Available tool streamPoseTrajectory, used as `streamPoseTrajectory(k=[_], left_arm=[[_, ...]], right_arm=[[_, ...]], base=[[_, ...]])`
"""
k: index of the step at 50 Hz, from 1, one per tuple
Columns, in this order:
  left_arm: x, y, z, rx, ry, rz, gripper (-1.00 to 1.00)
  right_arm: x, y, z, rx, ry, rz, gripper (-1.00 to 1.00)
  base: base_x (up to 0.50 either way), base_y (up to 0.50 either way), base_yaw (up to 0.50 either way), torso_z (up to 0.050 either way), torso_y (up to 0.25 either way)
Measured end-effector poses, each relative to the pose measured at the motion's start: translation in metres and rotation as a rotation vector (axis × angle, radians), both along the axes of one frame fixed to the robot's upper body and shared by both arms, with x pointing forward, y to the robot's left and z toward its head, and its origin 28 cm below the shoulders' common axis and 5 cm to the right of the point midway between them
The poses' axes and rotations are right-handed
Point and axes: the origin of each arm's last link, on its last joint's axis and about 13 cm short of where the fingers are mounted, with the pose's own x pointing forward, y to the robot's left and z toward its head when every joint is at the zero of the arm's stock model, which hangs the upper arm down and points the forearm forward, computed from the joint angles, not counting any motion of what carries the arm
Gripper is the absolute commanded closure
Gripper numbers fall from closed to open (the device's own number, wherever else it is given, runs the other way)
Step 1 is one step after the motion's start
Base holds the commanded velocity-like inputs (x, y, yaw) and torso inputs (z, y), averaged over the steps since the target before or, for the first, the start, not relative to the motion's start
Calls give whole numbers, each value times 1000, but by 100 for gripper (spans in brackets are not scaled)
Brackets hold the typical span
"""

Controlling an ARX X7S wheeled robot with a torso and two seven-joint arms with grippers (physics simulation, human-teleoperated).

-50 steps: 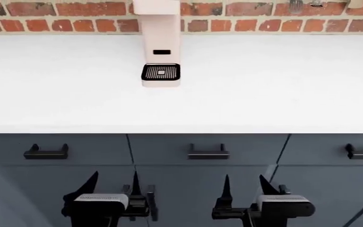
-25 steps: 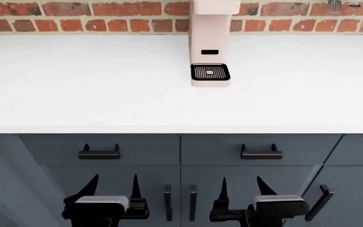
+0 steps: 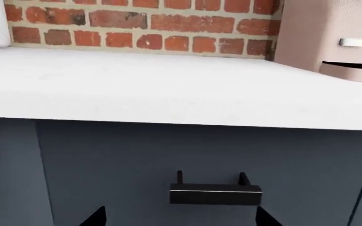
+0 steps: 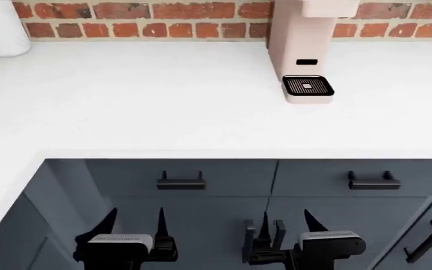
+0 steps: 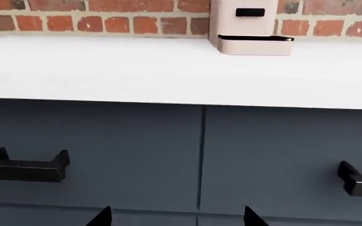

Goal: Pick the mug from the cabinet, place it under the coffee machine dispenser, and press the start button.

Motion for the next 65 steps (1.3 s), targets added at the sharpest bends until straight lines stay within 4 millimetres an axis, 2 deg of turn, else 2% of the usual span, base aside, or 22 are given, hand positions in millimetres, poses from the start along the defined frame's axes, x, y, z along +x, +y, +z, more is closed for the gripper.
streamPoseTrajectory(k=[7, 9, 11, 14, 16, 21, 23, 26, 28, 31, 34, 37, 42, 47, 54, 65], left_arm=[[0, 0, 5, 14, -23, -2, -100], [5, 0, 15, 15, -57, -2, -100], [17, -2, 34, 6, -109, 2, -100], [47, -5, 73, -14, -175, 18, -100], [74, -8, 99, -16, -205, 31, -100], [145, -14, 168, 15, -295, 74, -100], [171, -16, 190, 33, -319, 96, -100], [203, -18, 209, 68, -306, 129, -100], [218, -18, 215, 96, -278, 149, -100], [233, -16, 223, 134, -245, 173, -100], [241, -15, 228, 166, -223, 192, -100], [246, -13, 232, 193, -207, 208, -100], [251, -9, 238, 227, -191, 227, -100], [253, -7, 241, 249, -182, 237, -100], [254, -6, 244, 267, -174, 243, -100], [254, -4, 246, 276, -168, 248, -100]], right_arm=[[-2, 0, 4, 12, -2, -11, -100], [0, -2, 14, 4, -9, -27, -100], [8, -5, 37, -15, -47, -39, -100], [29, -20, 92, -32, -147, -117, -100], [44, -26, 122, -41, -139, -164, -100], [98, -24, 197, -153, -159, -56, -100], [122, -26, 239, -188, -198, -46, -100], [144, -34, 320, -199, -301, -67, -100], [146, -40, 370, -189, -363, -86, -100], [140, -50, 429, -159, -434, -108, -100], [127, -58, 472, -118, -485, -120, -100], [114, -66, 502, -71, -523, -125, -100], [95, -74, 533, -20, -566, -121, -100], [82, -77, 549, -18, -587, -110, -100], [73, -79, 560, -42, -590, -110, -100], [71, -82, 563, -43, -549, -106, -100]], base=[[12, 214, 0, 0, 0], [0, 0, 0, 0, 0], [0, 0, 0, 0, 0], [0, 0, 0, 0, 0], [0, 0, 0, 0, 0], [0, 0, 0, 0, 0], [0, 0, 0, 0, 0], [0, 0, 0, 0, 0], [0, 0, 0, 0, 0], [0, 0, 0, 0, 0], [0, 0, 0, 0, 0], [0, 0, 0, 0, 0], [0, 0, 0, 0, 0], [0, 0, 0, 0, 0], [282, 0, 0, 0, 0], [500, 0, 0, 0, 0]])
